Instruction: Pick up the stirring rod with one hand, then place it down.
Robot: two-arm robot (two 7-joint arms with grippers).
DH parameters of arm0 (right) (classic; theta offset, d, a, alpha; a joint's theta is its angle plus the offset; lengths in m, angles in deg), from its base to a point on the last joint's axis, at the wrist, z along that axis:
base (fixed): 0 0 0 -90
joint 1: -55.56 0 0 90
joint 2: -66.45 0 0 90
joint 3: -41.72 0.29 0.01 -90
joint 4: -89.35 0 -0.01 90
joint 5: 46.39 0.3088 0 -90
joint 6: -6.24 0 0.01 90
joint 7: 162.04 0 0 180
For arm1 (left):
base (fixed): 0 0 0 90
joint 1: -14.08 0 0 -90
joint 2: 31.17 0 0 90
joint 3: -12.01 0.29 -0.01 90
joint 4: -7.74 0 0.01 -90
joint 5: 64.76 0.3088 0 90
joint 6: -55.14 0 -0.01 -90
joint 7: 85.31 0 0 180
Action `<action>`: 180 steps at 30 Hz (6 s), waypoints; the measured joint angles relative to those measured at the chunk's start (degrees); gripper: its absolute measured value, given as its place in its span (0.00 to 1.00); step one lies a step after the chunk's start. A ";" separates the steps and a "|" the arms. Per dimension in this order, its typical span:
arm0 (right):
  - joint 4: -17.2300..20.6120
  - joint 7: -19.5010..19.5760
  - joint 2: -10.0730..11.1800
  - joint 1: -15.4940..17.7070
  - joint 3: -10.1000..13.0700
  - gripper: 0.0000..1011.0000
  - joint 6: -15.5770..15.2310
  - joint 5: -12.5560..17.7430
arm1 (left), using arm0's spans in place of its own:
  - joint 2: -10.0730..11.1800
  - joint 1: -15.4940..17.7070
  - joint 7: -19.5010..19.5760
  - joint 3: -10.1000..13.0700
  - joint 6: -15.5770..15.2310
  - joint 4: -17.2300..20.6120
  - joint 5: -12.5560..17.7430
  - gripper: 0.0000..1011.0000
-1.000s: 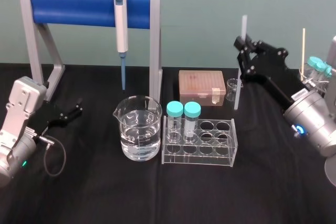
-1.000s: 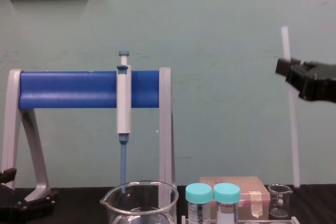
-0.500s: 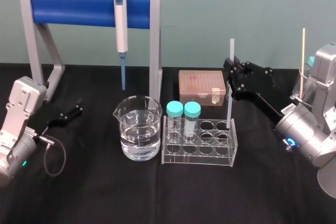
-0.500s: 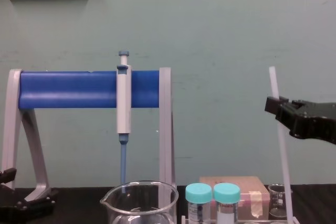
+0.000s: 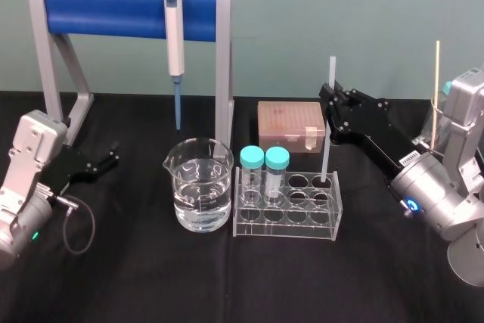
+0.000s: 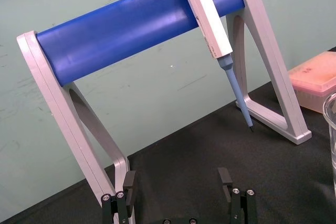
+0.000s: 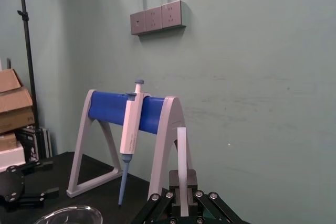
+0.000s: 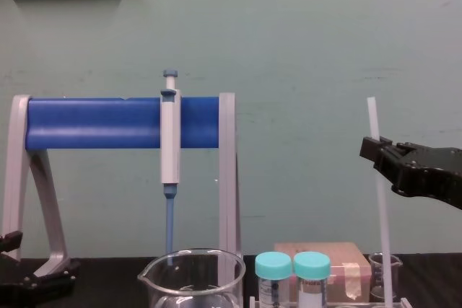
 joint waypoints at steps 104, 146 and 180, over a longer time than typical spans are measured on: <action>-9.85 0.42 -1.39 -4.04 -3.29 0.18 -3.80 -3.24 | 0.00 0.00 0.00 0.00 0.00 0.00 0.00 0.99; -5.14 14.70 -3.15 -0.66 4.28 0.99 -3.32 -8.27 | 0.00 0.00 0.00 0.00 0.00 0.00 0.00 0.99; -6.82 17.48 -3.93 0.05 5.02 0.99 -9.07 -10.27 | 0.00 0.00 0.00 0.00 0.00 0.00 0.00 0.99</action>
